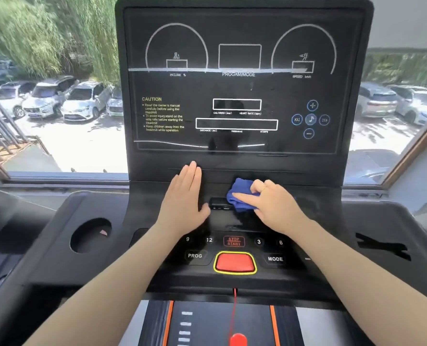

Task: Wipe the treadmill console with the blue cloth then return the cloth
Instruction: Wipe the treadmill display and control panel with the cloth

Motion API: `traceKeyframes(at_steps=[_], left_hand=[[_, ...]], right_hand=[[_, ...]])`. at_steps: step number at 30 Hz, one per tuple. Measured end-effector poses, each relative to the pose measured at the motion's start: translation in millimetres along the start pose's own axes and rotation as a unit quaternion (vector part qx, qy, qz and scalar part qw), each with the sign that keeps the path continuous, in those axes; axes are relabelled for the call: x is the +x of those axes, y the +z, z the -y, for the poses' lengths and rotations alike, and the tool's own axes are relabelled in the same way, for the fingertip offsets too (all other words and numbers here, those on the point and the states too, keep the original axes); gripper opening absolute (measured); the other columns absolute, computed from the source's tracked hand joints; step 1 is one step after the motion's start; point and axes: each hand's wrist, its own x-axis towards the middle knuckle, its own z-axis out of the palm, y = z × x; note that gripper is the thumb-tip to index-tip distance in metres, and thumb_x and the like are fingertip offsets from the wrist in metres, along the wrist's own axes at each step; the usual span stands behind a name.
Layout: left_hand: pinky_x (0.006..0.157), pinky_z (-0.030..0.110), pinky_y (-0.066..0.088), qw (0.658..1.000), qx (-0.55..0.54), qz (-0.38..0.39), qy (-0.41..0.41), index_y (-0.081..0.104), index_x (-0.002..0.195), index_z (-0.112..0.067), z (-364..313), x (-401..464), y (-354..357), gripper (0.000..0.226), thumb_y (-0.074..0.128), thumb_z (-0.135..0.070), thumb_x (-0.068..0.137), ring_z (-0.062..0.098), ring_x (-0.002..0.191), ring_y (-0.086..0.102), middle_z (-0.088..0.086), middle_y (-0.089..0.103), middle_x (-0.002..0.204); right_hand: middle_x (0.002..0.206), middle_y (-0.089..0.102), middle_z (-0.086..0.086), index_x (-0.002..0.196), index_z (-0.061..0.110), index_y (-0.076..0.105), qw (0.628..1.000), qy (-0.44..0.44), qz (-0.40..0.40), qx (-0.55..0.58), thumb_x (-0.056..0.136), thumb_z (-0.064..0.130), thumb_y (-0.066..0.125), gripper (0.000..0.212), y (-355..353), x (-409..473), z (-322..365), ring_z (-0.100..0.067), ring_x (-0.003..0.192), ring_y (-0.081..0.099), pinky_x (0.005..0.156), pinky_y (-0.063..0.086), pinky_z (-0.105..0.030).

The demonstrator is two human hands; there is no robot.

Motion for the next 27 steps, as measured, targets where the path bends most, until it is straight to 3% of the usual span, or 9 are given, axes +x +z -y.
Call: traceKeyframes(at_steps=[2,5,7,9,13,17,22,25,27], left_hand=[[0.114,0.036,0.008,1.0,-0.005,-0.008,-0.01,0.014,0.145,-0.003,-2.6,-0.9,1.9,0.079,0.054,-0.031,0.083,0.027,0.143,0.008,0.012,0.01,0.155],[0.114,0.035,0.008,1.0,-0.016,-0.017,-0.017,0.014,0.145,-0.003,-3.8,-2.4,4.5,0.078,0.054,-0.024,0.082,0.026,0.143,0.006,0.012,0.009,0.155],[0.114,0.033,0.008,0.999,-0.03,-0.015,-0.013,0.015,0.145,-0.002,-2.4,-2.2,4.5,0.076,0.053,-0.017,0.081,0.026,0.143,0.006,0.011,0.009,0.155],[0.114,0.029,0.006,0.998,-0.062,-0.013,-0.009,0.013,0.146,-0.004,1.2,-2.9,1.9,0.072,0.05,-0.011,0.084,0.022,0.144,0.003,0.008,0.006,0.156],[0.11,0.022,-0.003,0.993,-0.115,-0.013,-0.029,0.015,0.146,-0.006,11.6,-21.2,-0.6,0.065,0.042,0.0,0.088,0.017,0.143,0.004,0.003,0.004,0.156],[0.11,0.018,-0.003,0.986,-0.148,-0.01,-0.079,0.016,0.146,-0.006,21.4,-45.7,4.8,0.062,0.041,0.002,0.089,0.018,0.143,0.004,0.002,0.005,0.155],[0.113,0.023,0.003,0.979,-0.154,-0.007,-0.132,0.015,0.146,-0.008,31.3,-56.4,4.1,0.06,0.039,-0.003,0.091,0.016,0.143,0.002,0.001,0.003,0.156],[0.114,0.029,0.006,0.971,-0.164,-0.024,-0.174,0.019,0.145,-0.006,44.7,-64.2,5.8,0.056,0.037,-0.003,0.093,0.02,0.143,0.001,0.006,0.0,0.156],[0.113,0.03,0.006,0.961,-0.174,-0.042,-0.212,0.022,0.144,-0.004,57.9,-69.9,6.5,0.052,0.036,-0.004,0.094,0.024,0.143,0.0,0.012,-0.003,0.155]], right_hand=[[0.077,0.056,-0.005,0.107,0.03,0.071,0.999,0.037,0.007,-0.005,0.061,0.004,0.061,0.054,-8.2,-23.6,-22.5,-0.025,0.056,0.05,0.044,0.036,-0.026],[0.08,0.056,-0.005,0.109,0.026,0.071,0.988,0.146,0.001,0.045,0.066,0.003,0.057,0.05,-12.1,-55.6,-31.8,-0.029,0.061,0.054,0.047,0.038,-0.026],[0.075,0.056,-0.004,0.105,0.022,0.072,0.991,0.115,0.005,0.068,0.067,0.007,0.044,0.049,-7.9,-60.6,-15.1,-0.028,0.058,0.054,0.048,0.041,-0.027],[0.073,0.056,-0.003,0.101,0.022,0.073,0.995,0.024,0.023,0.091,0.067,0.014,0.035,0.052,-2.5,-54.3,9.6,-0.026,0.056,0.052,0.051,0.045,-0.028],[0.074,0.058,-0.005,0.102,0.02,0.072,0.994,-0.042,0.018,0.104,0.067,0.011,0.041,0.048,9.3,-19.8,58.2,-0.024,0.053,0.05,0.048,0.042,-0.023],[0.079,0.059,-0.014,0.108,0.014,0.069,0.997,-0.01,0.007,0.075,0.061,0.006,0.059,0.049,20.7,9.6,89.9,-0.029,0.056,0.051,0.048,0.042,-0.027],[0.078,0.06,-0.002,0.098,0.032,0.073,0.998,0.047,0.017,0.024,0.063,0.015,0.048,0.046,6.3,-14.2,61.1,-0.026,0.057,0.053,0.048,0.037,-0.028],[0.077,0.062,-0.002,0.093,0.032,0.075,0.995,0.1,0.012,0.011,0.066,0.017,0.036,0.05,-3.5,-33.5,45.3,-0.028,0.057,0.053,0.047,0.035,-0.029],[0.075,0.061,-0.003,0.091,0.027,0.076,0.991,0.13,0.03,0.019,0.059,0.01,0.045,0.048,-4.5,-31.5,53.7,-0.03,0.057,0.053,0.049,0.031,-0.029]])
